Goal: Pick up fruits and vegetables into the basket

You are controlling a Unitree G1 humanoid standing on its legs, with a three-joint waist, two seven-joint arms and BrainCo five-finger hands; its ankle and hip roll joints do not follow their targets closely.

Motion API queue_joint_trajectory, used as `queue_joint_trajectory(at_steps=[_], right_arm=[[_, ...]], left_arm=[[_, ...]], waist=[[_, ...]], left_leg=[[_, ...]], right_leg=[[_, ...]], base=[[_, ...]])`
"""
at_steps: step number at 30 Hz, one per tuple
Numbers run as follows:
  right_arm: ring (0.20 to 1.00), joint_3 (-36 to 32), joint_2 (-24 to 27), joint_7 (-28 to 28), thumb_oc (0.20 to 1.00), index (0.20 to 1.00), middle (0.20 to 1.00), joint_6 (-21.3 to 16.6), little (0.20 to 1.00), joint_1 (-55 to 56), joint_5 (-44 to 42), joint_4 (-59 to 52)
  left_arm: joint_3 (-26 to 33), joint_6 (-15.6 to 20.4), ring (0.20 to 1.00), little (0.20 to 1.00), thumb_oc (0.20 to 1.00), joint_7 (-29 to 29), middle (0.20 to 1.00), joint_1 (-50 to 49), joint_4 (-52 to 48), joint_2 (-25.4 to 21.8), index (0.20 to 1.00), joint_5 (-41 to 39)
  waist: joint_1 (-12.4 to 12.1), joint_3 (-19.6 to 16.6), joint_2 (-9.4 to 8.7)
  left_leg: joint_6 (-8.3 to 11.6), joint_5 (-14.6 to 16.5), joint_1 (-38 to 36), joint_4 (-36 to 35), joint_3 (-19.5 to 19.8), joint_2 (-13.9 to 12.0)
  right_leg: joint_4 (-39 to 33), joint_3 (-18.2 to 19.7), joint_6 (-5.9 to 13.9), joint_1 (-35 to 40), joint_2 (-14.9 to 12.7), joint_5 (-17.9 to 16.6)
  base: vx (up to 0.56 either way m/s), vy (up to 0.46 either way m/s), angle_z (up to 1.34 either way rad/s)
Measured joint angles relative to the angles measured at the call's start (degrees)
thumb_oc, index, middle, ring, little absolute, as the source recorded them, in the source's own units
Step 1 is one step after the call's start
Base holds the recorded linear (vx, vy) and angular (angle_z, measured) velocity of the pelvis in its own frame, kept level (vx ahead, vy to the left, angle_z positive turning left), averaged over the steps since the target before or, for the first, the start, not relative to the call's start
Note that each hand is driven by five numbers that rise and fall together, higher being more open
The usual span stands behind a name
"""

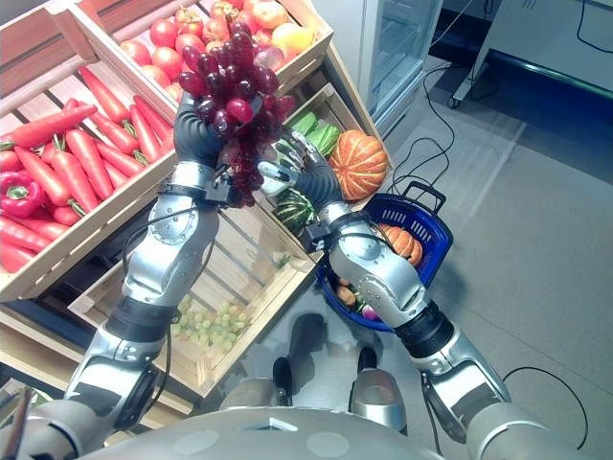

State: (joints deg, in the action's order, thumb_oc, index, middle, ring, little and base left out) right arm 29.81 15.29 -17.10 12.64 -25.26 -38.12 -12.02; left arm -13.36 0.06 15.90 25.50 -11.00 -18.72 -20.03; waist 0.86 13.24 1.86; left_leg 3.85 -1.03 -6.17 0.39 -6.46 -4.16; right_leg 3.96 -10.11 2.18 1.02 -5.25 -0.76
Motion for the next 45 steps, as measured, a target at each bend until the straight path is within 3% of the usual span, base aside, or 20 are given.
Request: queue_joint_trajectory(at_steps=[10,23,35,45], right_arm=[[1.0,0.46,-0.06,-1.5,1.0,1.0,1.0,1.22,1.0,-0.04,0.0,0.07],[1.0,1.07,-0.27,-4.79,1.0,1.0,1.0,1.51,1.0,-0.05,-1.39,0.46],[1.0,1.07,0.03,-3.98,1.0,1.0,1.0,-0.09,1.0,-0.05,-1.13,0.45],[1.0,-6.91,3.7,-3.43,1.0,1.0,1.0,-1.42,1.0,-0.04,2.72,-1.95]], left_arm=[[-1.71,-3.54,0.2,0.2,0.2,2.4,0.2,0.02,0.0,-0.06,0.2,5.71],[-3.84,-3.49,0.2,0.2,0.2,2.63,0.2,0.03,0.0,-0.15,0.2,6.61],[-3.6,-3.5,0.2,0.2,0.2,4.01,0.2,0.05,0.0,-0.15,0.2,3.07],[-0.8,-3.52,0.2,0.2,0.2,3.51,0.2,-2.26,0.26,-0.34,0.2,-2.76]], waist=[[-0.58,0.04,-0.07],[-0.47,0.58,-0.97],[-0.62,0.58,-0.96],[-0.23,0.57,-0.96]], left_leg=[[0.0,0.0,0.02,0.0,0.04,0.01],[0.0,0.0,0.47,0.0,-0.13,0.04],[0.0,0.01,0.43,0.0,-0.13,0.04],[0.0,0.0,-0.37,-0.48,-0.44,0.02]], right_leg=[[0.01,-0.01,0.01,-0.01,0.0,0.01],[0.12,0.14,0.01,-0.63,0.02,0.0],[0.11,0.06,0.01,-0.51,0.01,-0.01],[0.04,0.33,0.02,-0.15,0.07,-0.01]], base=[[0.0,0.0,0.0],[0.0,0.0,0.0],[0.0,0.0,0.0],[0.0,0.001,-0.01]])
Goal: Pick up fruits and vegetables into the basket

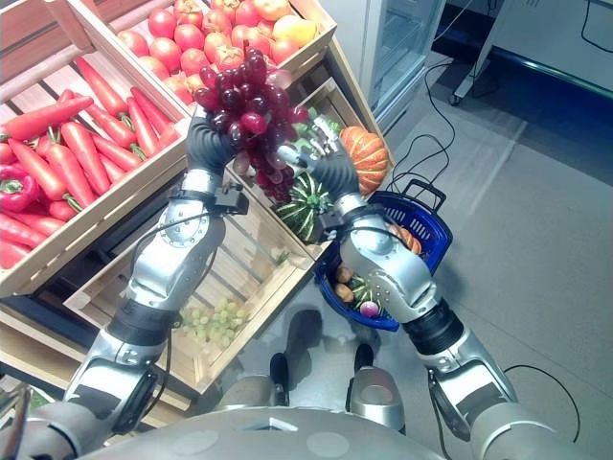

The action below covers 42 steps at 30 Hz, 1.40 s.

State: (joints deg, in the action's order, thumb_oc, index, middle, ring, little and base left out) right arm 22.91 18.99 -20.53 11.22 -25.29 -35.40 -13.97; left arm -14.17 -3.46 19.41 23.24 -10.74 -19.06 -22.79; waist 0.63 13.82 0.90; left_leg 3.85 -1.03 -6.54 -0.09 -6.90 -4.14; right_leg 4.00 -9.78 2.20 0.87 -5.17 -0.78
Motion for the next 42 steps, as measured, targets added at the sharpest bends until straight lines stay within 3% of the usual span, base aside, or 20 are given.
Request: queue_joint_trajectory(at_steps=[2,8,12,19,22,30,38,42], right_arm=[[1.0,-0.92,0.81,-0.02,1.0,1.0,1.0,-0.09,1.0,0.0,0.38,0.03],[1.0,-2.65,1.39,1.3,1.0,1.0,1.0,0.38,1.0,0.12,0.36,0.11],[1.0,-2.32,1.26,2.32,1.0,1.0,1.0,2.12,1.0,0.0,0.44,0.16],[1.0,-1.47,1.13,6.53,1.0,1.0,1.0,9.1,1.0,-0.45,5.74,1.81],[1.0,-0.51,2.24,8.32,1.0,1.0,1.0,10.76,1.0,-0.5,9.7,1.94],[1.0,-0.46,3.07,11.43,1.0,1.0,1.0,15.32,1.0,-2.11,11.28,4.09],[1.0,2.0,-0.2,15.38,1.0,1.0,1.0,13.82,1.0,-2.2,2.8,5.14],[1.0,2.82,-1.55,15.97,1.0,1.0,1.0,12.53,1.0,-2.23,1.31,5.13]], left_arm=[[0.75,0.32,0.2,0.2,0.2,-0.16,0.2,-0.73,0.05,-0.11,0.2,-0.84],[3.25,6.28,0.2,0.2,0.2,-2.39,0.2,-1.16,0.38,-1.53,0.2,-1.02],[3.4,7.5,0.2,0.2,0.2,-3.48,0.2,-1.15,0.38,-1.66,0.2,-1.35],[3.54,12.45,0.2,0.2,0.2,-7.97,0.2,-1.09,0.24,0.82,0.2,-18.88],[3.55,12.68,0.2,0.2,0.2,-7.82,0.2,-1.11,0.26,3.05,0.2,-23.02],[3.56,12.68,0.2,0.2,0.2,-7.99,0.2,-1.11,0.26,3.51,0.2,-23.46],[3.58,12.65,0.2,0.2,0.2,-9.66,0.2,-1.11,0.77,3.47,0.2,-22.67],[3.45,12.57,0.2,0.2,0.2,-9.66,0.2,-1.11,0.93,3.29,0.2,-18.65]], waist=[[0.43,0.0,0.0],[0.87,-0.01,0.01],[0.78,-0.01,0.02],[0.6,-0.08,-0.01],[0.62,-0.09,-0.03],[0.7,-0.54,-0.68],[0.25,-1.22,-1.69],[-0.44,-1.23,-1.68]], left_leg=[[0.0,0.0,-0.35,-0.15,-0.01,0.01],[0.0,0.0,-0.83,-0.29,-0.03,-0.02],[0.0,0.0,-1.17,-0.29,0.03,-0.01],[0.0,0.0,-1.49,-0.28,0.21,0.05],[0.0,0.0,-1.87,-0.28,0.42,0.03],[0.0,0.0,-2.09,-0.21,0.36,0.0],[-0.01,0.0,-2.18,-0.17,0.61,0.03],[-0.01,0.0,-2.66,-0.13,0.81,0.04]], right_leg=[[-0.09,-0.04,0.01,0.37,0.0,0.0],[-0.22,-0.01,0.01,0.78,0.03,0.0],[-0.44,-0.14,0.01,1.39,0.02,0.0],[-0.57,-0.14,0.07,1.81,0.0,-0.05],[-0.57,-0.31,0.08,2.31,0.01,-0.06],[-0.57,-0.21,0.07,2.45,0.05,-0.06],[-0.56,-0.39,0.07,2.74,-0.01,-0.06],[-0.56,-0.57,0.07,3.38,-0.05,-0.05]], base=[[0.0,0.0,0.0],[0.0,0.0,0.0],[0.01,-0.001,0.02],[0.0,0.0,0.0],[0.0,-0.034,0.04],[0.0,-0.004,0.0],[0.0,0.0,0.0],[0.0,0.002,0.01]])
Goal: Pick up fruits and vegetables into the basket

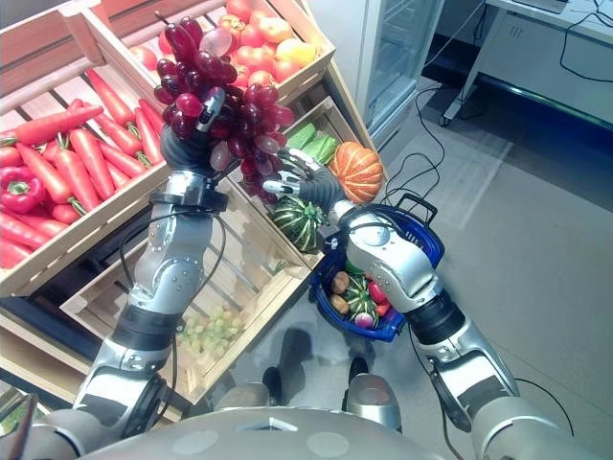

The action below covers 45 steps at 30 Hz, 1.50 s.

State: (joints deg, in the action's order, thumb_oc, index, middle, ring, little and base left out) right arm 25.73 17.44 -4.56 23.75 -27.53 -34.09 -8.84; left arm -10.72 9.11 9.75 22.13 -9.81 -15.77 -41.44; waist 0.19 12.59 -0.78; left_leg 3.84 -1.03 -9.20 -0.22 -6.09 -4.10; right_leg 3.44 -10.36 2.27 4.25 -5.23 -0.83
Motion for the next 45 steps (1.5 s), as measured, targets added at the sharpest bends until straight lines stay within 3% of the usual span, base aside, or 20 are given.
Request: queue_joint_trajectory(at_steps=[14,26,37,45], right_arm=[[1.0,3.13,-0.68,0.8,1.0,1.0,1.0,-0.32,1.0,0.05,-5.3,-0.03],[1.0,4.34,-1.28,-9.47,1.0,1.0,1.0,-5.32,1.0,0.18,-2.76,0.0],[1.0,4.27,-2.9,-15.42,1.0,1.0,1.0,-6.35,1.0,-0.03,5.14,0.15],[1.0,4.27,-2.97,-16.55,1.0,1.0,1.0,-6.35,1.0,-0.07,4.68,0.15]], left_arm=[[-0.34,-0.11,0.2,0.2,0.2,0.12,0.2,0.0,-0.01,-0.7,0.2,3.36],[-3.53,-0.89,0.2,0.2,0.2,4.38,0.2,0.01,-0.01,-0.67,0.2,5.68],[-4.72,-4.99,0.2,0.2,0.2,11.09,0.2,0.08,0.01,-0.69,0.2,7.81],[-4.73,-7.42,0.2,0.2,0.2,14.91,0.2,0.09,0.0,-0.65,0.2,7.61]], waist=[[0.03,-0.2,0.15],[0.37,-2.41,1.05],[0.43,-2.42,1.08],[0.38,-2.41,1.1]], left_leg=[[-0.02,0.01,-0.12,0.25,-0.04,-0.01],[-0.07,0.04,0.85,0.68,-0.16,0.0],[-0.18,0.01,1.82,0.96,-0.36,0.15],[-0.18,0.01,2.08,0.96,-0.32,0.13]], right_leg=[[0.58,0.11,-0.02,-0.11,-0.11,0.02],[0.65,0.25,-0.03,-1.04,-0.13,0.03],[1.58,0.5,-0.03,-2.43,-0.5,0.03],[1.58,0.45,-0.03,-2.66,-0.53,0.03]], base=[[0.0,0.0,0.0],[0.0,0.0,0.0],[0.0,0.0,0.0],[0.0,0.0,0.0]])
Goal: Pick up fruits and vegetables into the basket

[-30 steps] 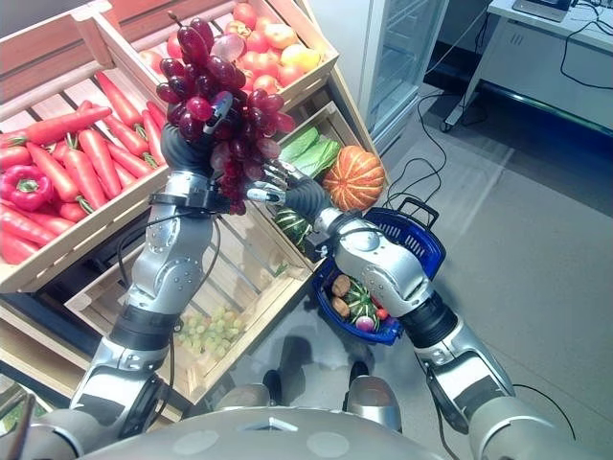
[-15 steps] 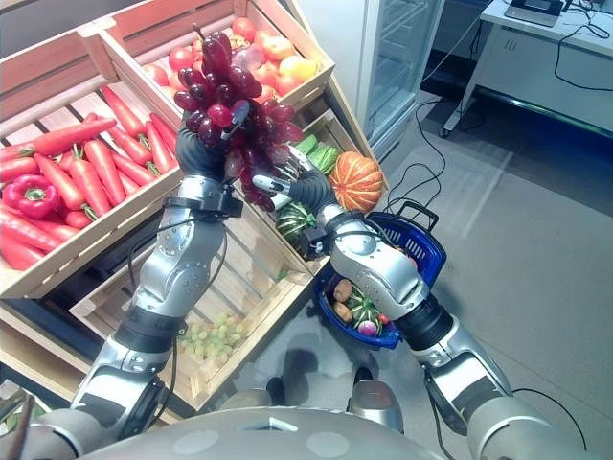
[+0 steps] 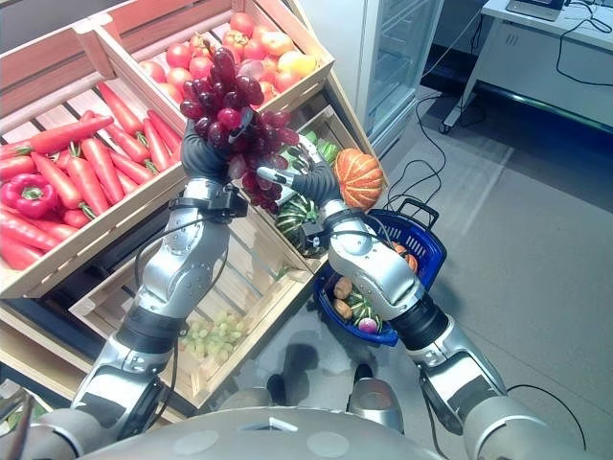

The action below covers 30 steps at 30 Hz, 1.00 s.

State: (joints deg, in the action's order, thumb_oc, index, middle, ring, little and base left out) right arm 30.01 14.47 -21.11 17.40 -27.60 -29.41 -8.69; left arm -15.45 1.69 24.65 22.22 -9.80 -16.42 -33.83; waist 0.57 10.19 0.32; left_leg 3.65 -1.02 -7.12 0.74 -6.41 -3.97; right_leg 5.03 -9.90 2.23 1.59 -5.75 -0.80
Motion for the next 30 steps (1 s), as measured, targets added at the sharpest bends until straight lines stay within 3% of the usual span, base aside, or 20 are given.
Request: queue_joint_trajectory(at_steps=[3,12,30], right_arm=[[1.0,0.01,-0.08,0.04,1.0,1.0,1.0,0.0,1.0,-0.17,-0.35,0.0],[1.0,-0.02,-0.09,1.64,1.0,1.0,1.0,-2.33,1.0,-0.93,-7.66,0.78],[1.0,0.02,-0.27,2.68,1.0,1.0,1.0,-2.42,1.0,-1.07,-11.15,-0.31]], left_arm=[[-0.01,-1.59,0.2,0.2,0.2,0.92,0.2,0.0,0.01,0.0,0.2,-0.07],[0.25,-1.41,0.2,0.2,0.2,0.92,0.2,0.06,-0.04,0.29,0.2,-5.94],[1.53,2.36,0.2,0.2,0.2,-0.01,0.2,0.06,-0.29,2.05,0.2,-11.25]], waist=[[-0.05,0.01,0.02],[-0.41,0.04,0.07],[-0.48,0.11,0.17]], left_leg=[[0.0,0.0,0.1,0.0,0.09,0.0],[-0.01,-0.03,0.59,0.08,0.54,0.02],[-0.04,-0.04,0.84,0.01,0.89,0.04]], right_leg=[[-0.01,-0.06,0.0,-0.02,-0.05,0.0],[-0.11,-0.49,0.02,-0.15,-0.16,0.01],[-0.17,-0.83,0.17,-0.24,-0.35,0.13]], base=[[0.0,0.0,0.0],[0.0,-0.001,0.02],[0.0,-0.001,0.0]])
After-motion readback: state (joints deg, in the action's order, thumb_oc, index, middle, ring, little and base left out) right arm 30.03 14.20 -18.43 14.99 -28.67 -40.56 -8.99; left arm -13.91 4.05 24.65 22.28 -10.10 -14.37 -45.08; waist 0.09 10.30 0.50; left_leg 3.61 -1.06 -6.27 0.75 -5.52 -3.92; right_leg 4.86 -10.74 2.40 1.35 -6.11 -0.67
